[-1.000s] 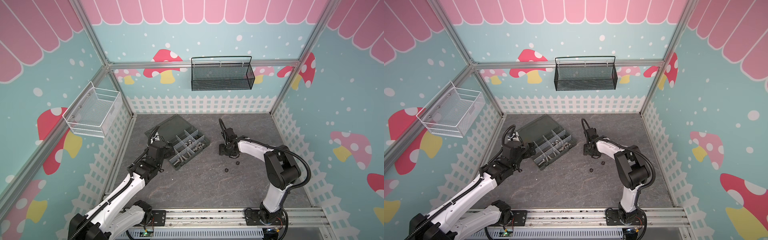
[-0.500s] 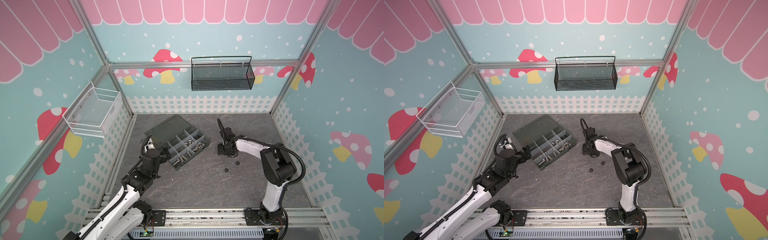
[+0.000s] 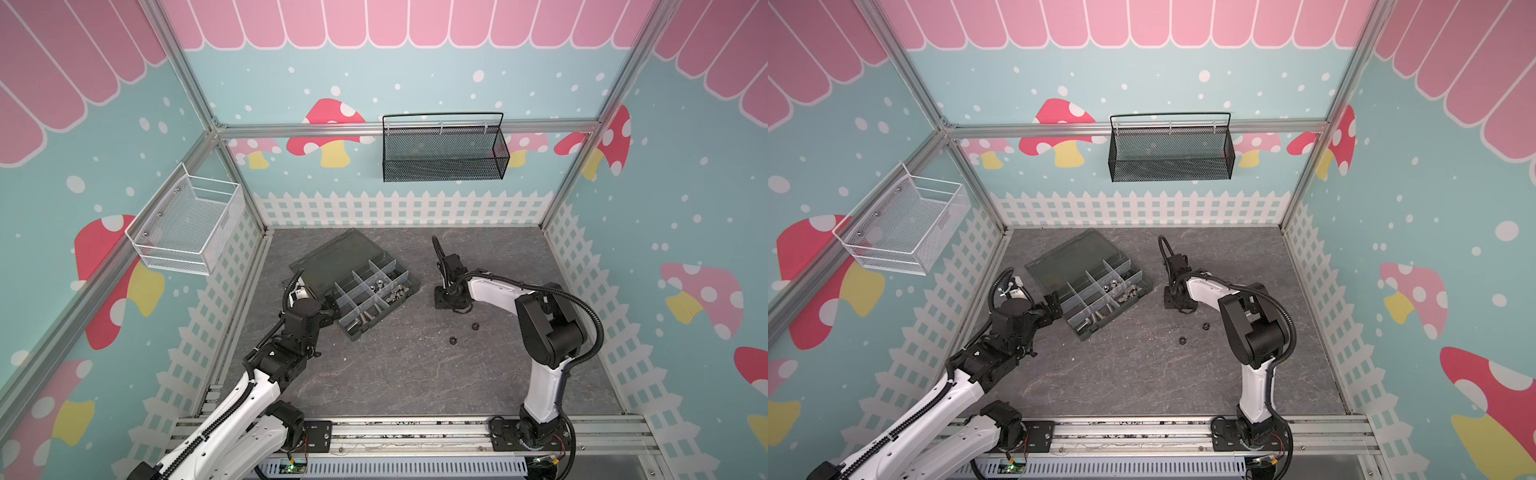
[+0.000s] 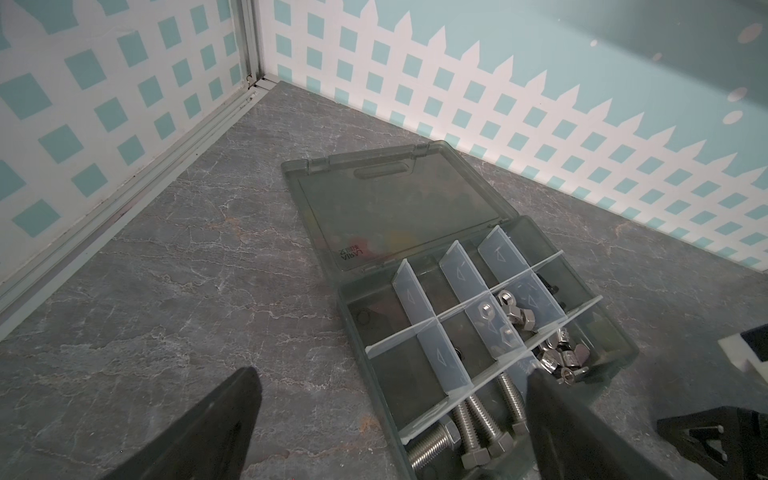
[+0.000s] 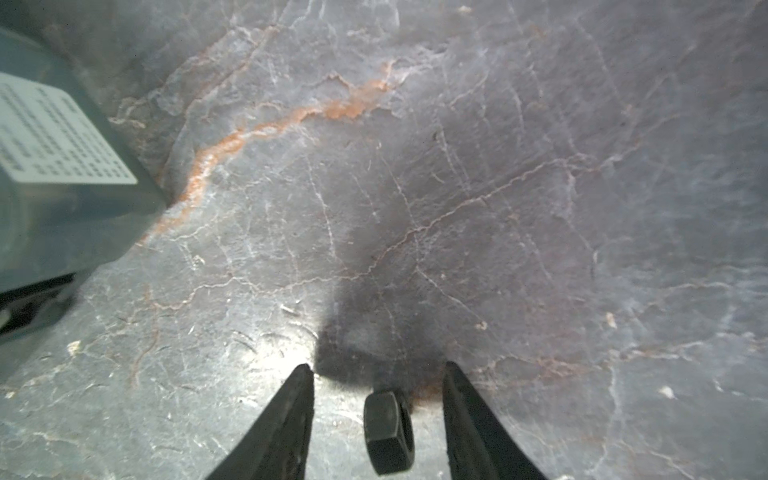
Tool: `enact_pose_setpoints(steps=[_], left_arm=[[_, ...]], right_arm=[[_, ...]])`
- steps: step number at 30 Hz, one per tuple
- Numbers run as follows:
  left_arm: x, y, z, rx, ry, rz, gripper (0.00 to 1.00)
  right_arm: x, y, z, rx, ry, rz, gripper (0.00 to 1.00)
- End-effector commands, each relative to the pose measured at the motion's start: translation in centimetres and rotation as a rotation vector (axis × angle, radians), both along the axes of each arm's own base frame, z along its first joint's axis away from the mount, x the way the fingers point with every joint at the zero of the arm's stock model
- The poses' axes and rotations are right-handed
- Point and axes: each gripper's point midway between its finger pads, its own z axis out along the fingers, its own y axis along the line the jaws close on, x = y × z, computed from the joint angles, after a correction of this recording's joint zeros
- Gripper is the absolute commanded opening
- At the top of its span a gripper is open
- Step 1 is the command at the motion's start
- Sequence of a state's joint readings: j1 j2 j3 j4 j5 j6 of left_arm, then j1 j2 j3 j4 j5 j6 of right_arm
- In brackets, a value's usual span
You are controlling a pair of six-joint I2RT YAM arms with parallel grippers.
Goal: Sort the screws and nuts into containers
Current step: 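Draw the left gripper back while the right gripper lowers over a black nut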
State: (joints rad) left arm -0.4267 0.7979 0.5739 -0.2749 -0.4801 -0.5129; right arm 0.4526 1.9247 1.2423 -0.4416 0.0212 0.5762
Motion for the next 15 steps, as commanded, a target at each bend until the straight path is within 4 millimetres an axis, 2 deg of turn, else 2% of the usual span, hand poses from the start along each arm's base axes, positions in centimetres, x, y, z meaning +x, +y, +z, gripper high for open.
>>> enact_pose_setpoints(steps=[1, 4, 9, 15], left_arm=[[0.0, 0.5, -0.2, -0.006, -0.005, 0.032, 1.0], [0.0, 0.5, -0.2, -0.008, -0.005, 0.034, 1.0], [-0.1, 0.7, 0.0, -0.021, -0.014, 0.043, 1.0], [-0.3, 0.9, 0.1, -0.018, -0.019, 0.043, 1.0]], right_arm=[[-1.2, 0.3, -1.5, -0.003, 0.064, 0.018, 0.47], [-1.2, 0.4, -1.2, -0.004, 0.06, 0.018, 0.39], [-1.5, 0.4, -0.7, -0.003, 0.059, 0.01, 0.18], [-1.4, 0.5, 0.0, 0.008, 0.045, 0.002, 0.11]])
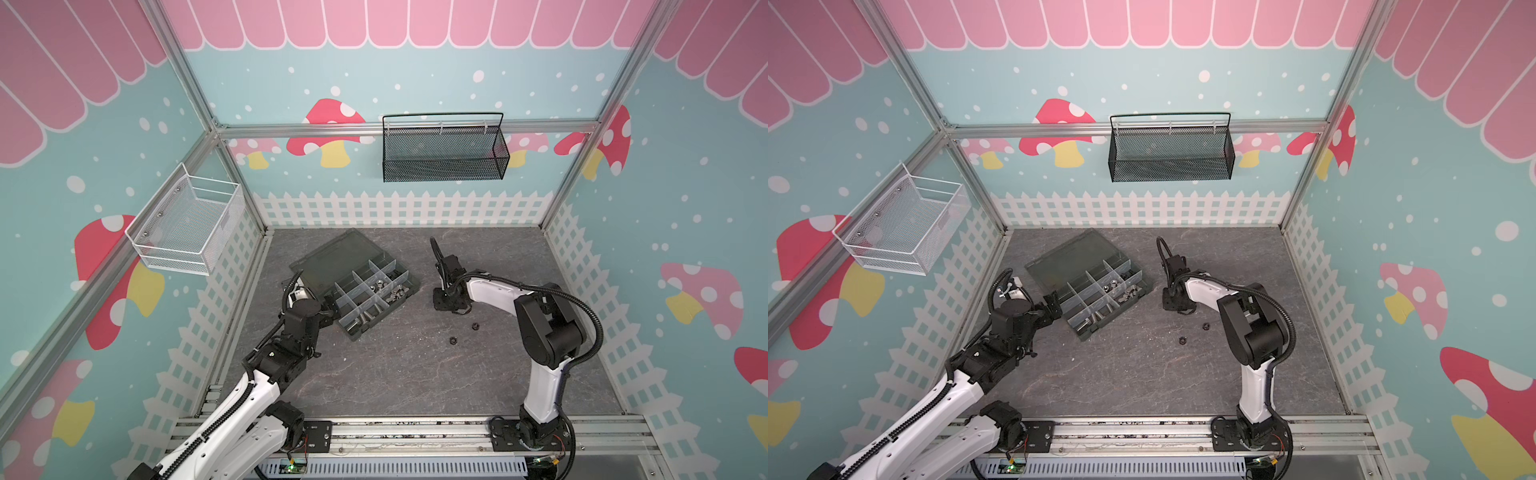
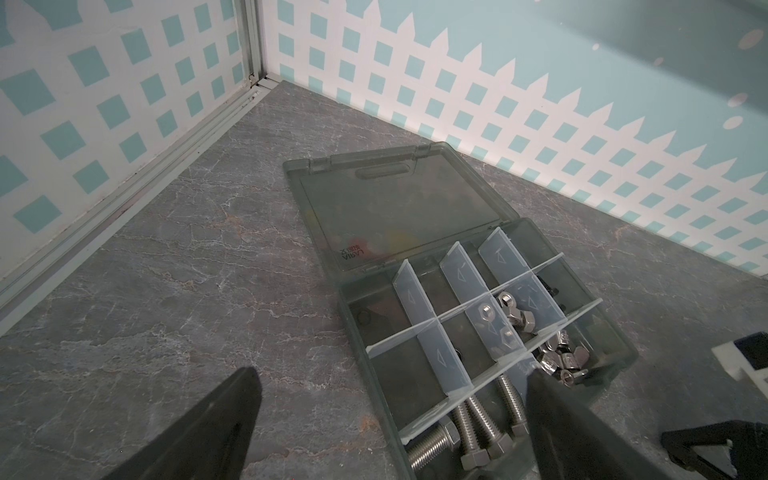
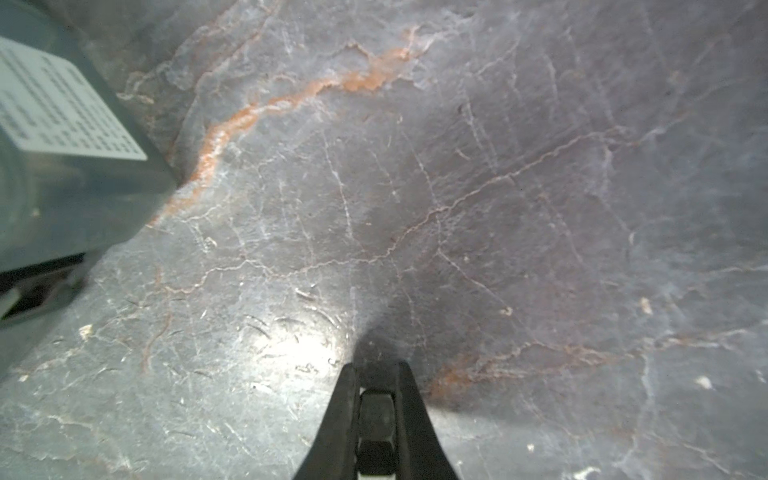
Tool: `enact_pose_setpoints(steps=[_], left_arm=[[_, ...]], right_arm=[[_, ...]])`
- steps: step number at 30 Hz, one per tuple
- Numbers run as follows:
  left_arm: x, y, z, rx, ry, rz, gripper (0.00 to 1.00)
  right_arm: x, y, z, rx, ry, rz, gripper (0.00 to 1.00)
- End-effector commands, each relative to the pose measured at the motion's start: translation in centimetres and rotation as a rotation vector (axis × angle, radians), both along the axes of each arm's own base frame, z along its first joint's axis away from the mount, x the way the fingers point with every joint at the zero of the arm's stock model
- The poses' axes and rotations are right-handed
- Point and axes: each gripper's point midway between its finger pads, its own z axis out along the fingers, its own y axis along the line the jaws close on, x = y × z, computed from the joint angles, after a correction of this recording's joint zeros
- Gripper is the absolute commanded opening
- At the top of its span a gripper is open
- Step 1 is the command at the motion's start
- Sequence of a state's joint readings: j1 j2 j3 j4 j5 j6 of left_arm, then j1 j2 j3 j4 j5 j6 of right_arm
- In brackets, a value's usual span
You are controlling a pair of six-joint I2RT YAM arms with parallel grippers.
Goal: Sort the screws and nuts into containers
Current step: 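Draw the left gripper back while the right gripper lowers over a black nut, then close the right gripper on the black hex nut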
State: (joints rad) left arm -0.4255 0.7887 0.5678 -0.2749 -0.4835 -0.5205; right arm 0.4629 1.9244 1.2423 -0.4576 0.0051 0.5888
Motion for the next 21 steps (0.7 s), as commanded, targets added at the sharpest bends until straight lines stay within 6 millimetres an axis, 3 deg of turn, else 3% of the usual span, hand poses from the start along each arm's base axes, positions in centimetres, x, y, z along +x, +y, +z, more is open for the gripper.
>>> enact_pose_setpoints(steps=[1, 11, 12, 21], left_arm=[[-0.2, 0.7, 0.1, -0.011, -0.015, 0.036, 1.0], [-0.3, 0.7, 0.0, -0.01, -0.011, 0.032, 1.0], [-0.3, 0.7, 0.0, -0.01, -0.011, 0.032, 1.0], [-0.3, 0.8, -0.1, -0.01, -0.007, 0.033, 1.0]], right_arm=[[-0.7, 0.1, 0.3, -0.002, 0.021, -0.003, 0.1], [-1.1, 0.1, 0.2, -0.005, 0.032, -0.008, 0.04], [-0.9, 0.3, 1.5, 0.011, 0.005, -0.009, 0.04], [-1.0, 1.6, 4.5, 0.045, -0.048, 0.0, 0.0]])
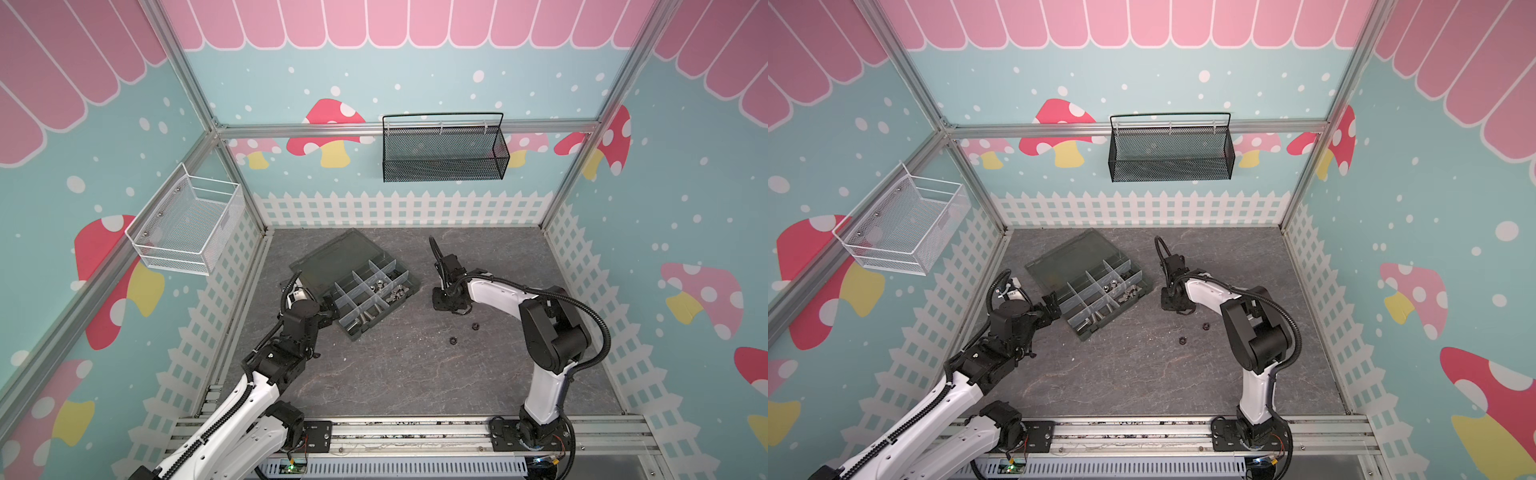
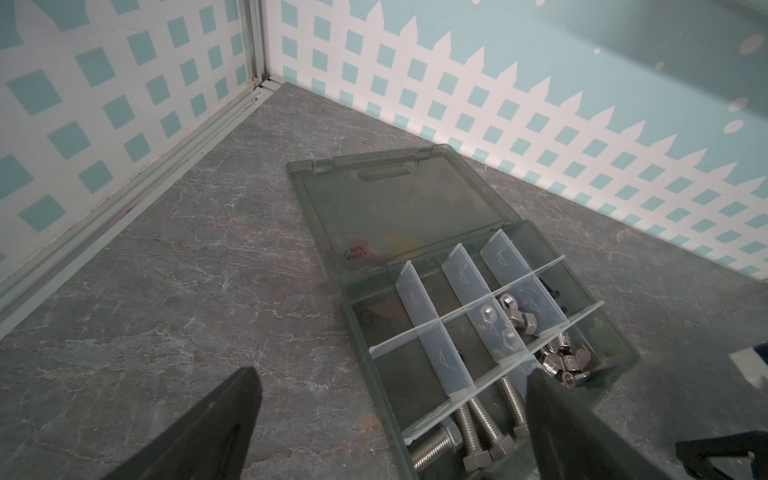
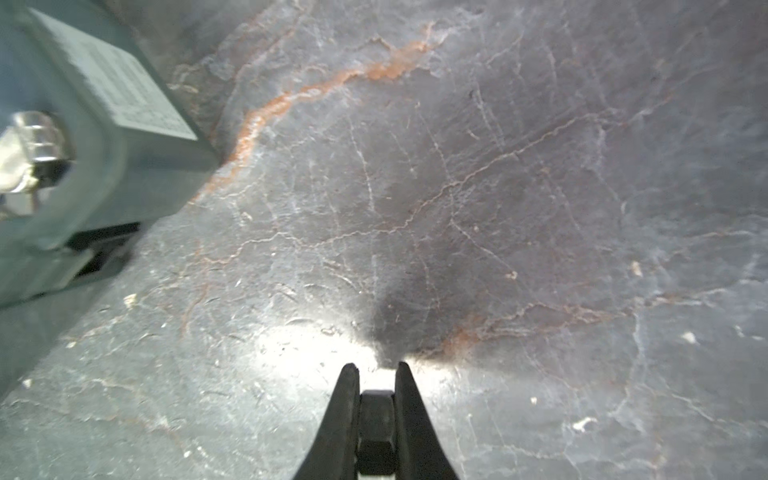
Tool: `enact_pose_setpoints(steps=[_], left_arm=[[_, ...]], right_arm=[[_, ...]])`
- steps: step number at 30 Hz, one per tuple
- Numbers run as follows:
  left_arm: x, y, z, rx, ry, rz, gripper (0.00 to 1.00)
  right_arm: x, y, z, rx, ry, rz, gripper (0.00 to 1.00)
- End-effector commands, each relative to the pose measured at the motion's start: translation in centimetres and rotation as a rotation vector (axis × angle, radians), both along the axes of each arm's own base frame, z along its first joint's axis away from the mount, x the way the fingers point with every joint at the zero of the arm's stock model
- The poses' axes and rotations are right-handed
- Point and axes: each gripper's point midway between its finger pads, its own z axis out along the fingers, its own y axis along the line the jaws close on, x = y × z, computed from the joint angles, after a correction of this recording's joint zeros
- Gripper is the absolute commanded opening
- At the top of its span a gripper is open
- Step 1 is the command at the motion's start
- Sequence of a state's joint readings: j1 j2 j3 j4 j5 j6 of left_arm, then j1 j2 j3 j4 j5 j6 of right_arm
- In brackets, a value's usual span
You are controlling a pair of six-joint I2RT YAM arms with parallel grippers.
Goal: Sort the screws and nuts into containers
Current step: 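Close the right gripper on the black hex nut, then lift and carry the black nut with the right gripper over the organizer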
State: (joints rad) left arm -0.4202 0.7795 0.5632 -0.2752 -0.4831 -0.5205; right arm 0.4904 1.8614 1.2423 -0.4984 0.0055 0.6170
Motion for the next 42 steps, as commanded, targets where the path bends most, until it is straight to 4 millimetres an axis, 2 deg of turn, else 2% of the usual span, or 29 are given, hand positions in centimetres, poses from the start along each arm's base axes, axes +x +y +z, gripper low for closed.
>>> enact_pose_setpoints(steps=[1, 4, 9, 18, 23, 31, 38, 42], left_arm=[[-0.2, 0.5, -0.1, -0.009, -0.005, 0.027, 1.0], [-0.2, 0.5, -0.1, -0.011, -0.004, 0.026, 1.0], [-0.1, 0.4, -0.3, -0.013, 0.002, 0.021, 1.0], [-0.2, 0.4, -0.6, -0.012, 0.008, 0.02, 1.0], [-0.3, 0.4, -0.8, -0.017, 0.007, 0.022, 1.0], [-0.4, 0.5, -0.7, -0.017, -0.001, 0.02, 1.0], [-0.5, 0.4, -0.6, -0.03, -0.006, 0.016, 1.0], [-0.6, 0.3, -0.8, -0.034, -0.003, 0.012, 1.0]], right_arm=[[-0.1, 1.2, 2.7, 0.031, -0.041, 0.006, 0.0], [-0.1, 2.7, 4.5, 0.053, -0.082, 0.038, 0.0], [-0.3, 6.8, 7.2, 0.096, -0.144, 0.124, 0.0], [-0.4, 14.5, 10.1, 0.163, -0.211, 0.296, 0.0], [-0.2, 18.4, 9.5, 0.161, -0.224, 0.379, 0.0], [-0.2, 23.1, 9.0, 0.153, -0.259, 0.482, 0.0], [0.4, 25.6, 8.1, 0.136, -0.281, 0.526, 0.0], [1.2, 26.2, 7.2, 0.113, -0.285, 0.53, 0.0]])
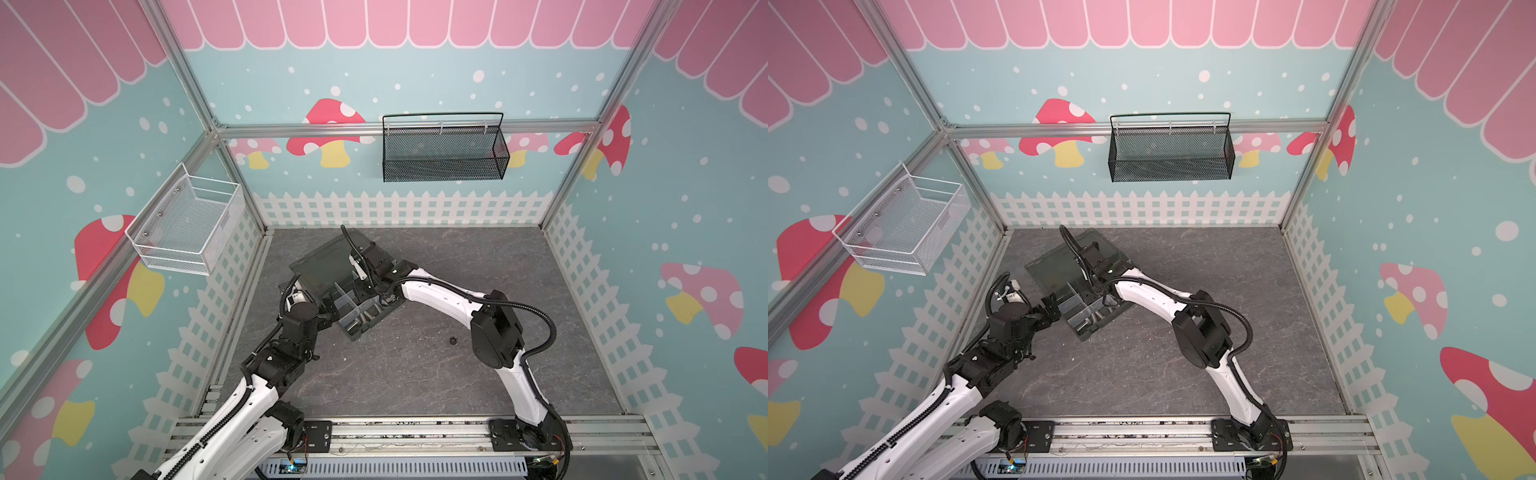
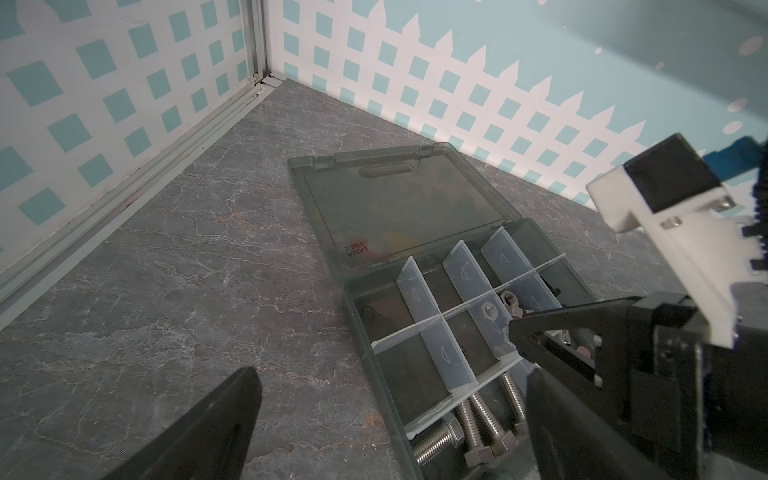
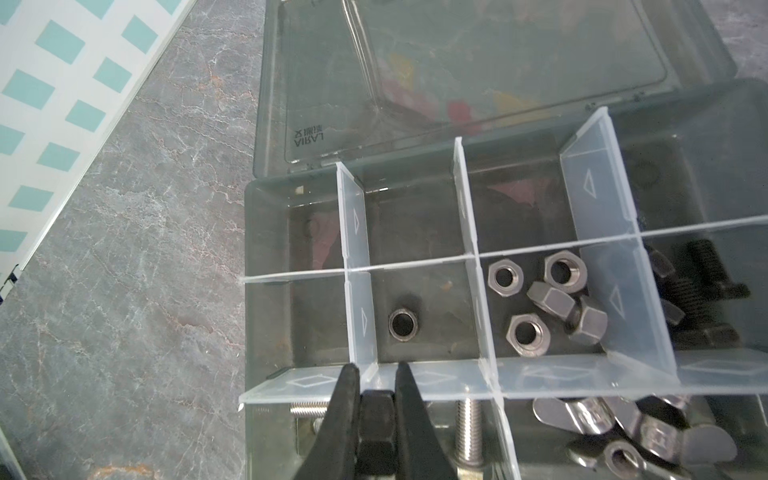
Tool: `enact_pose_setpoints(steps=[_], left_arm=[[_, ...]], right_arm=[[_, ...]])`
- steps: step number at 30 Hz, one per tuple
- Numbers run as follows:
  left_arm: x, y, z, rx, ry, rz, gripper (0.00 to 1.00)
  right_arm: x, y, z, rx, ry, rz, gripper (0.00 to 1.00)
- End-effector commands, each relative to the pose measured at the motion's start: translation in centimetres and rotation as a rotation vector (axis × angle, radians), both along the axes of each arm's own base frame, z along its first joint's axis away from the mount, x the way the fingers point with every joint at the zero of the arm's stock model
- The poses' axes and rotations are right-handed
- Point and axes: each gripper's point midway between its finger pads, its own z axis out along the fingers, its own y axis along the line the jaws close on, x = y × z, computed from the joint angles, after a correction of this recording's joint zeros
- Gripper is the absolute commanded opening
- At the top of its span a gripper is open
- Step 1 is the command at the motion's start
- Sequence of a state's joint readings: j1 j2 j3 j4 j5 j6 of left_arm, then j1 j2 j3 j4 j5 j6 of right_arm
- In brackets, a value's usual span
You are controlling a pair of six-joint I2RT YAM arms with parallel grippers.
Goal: Sort the screws and nuts into containers
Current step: 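Lift and carry the black nut with the right gripper over the organizer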
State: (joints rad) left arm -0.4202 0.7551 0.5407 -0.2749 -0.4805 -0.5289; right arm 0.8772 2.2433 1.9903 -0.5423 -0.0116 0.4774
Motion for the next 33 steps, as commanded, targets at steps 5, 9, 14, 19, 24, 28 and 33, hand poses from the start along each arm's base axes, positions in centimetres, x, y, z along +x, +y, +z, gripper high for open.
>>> enact_pose_setpoints(steps=[5, 9, 14, 19, 24, 28, 33], left_arm=[[-0.2, 0.1, -0.5, -0.021, 0.002, 0.008, 1.0], [-0.2, 0.1, -0.6, -0.018, 0.007, 0.007, 1.0], [0.0, 0.0, -0.7, -0.02, 0.011, 0.003, 1.0], [0.1, 0.7, -0.5, -0.017, 0.007, 0.026, 1.0], [0.0, 0.8, -0.4, -0.019, 0.002, 0.026, 1.0], [0.0, 0.8, -0.3, -0.021, 0.001, 0.025, 1.0], [0.0, 0.8, -0.2, -0.023, -0.002, 0.026, 1.0]], right_arm=[[0.9, 0.3, -2.5, -0.066, -0.002, 0.006, 0.0], [1.1, 0.4, -3.3, -0.079, 0.001, -0.002, 0.0], [1.3, 0.4, -3.9, -0.092, 0.005, -0.011, 0.06], [1.4, 0.4, -4.1, -0.097, 0.008, -0.014, 0.21], [1.4, 0.2, -3.8, -0.102, 0.005, -0.018, 0.3], [1.5, 0.0, -3.2, -0.103, -0.002, -0.031, 0.31], [1.3, -1.0, -1.7, -0.11, -0.009, -0.068, 0.32]])
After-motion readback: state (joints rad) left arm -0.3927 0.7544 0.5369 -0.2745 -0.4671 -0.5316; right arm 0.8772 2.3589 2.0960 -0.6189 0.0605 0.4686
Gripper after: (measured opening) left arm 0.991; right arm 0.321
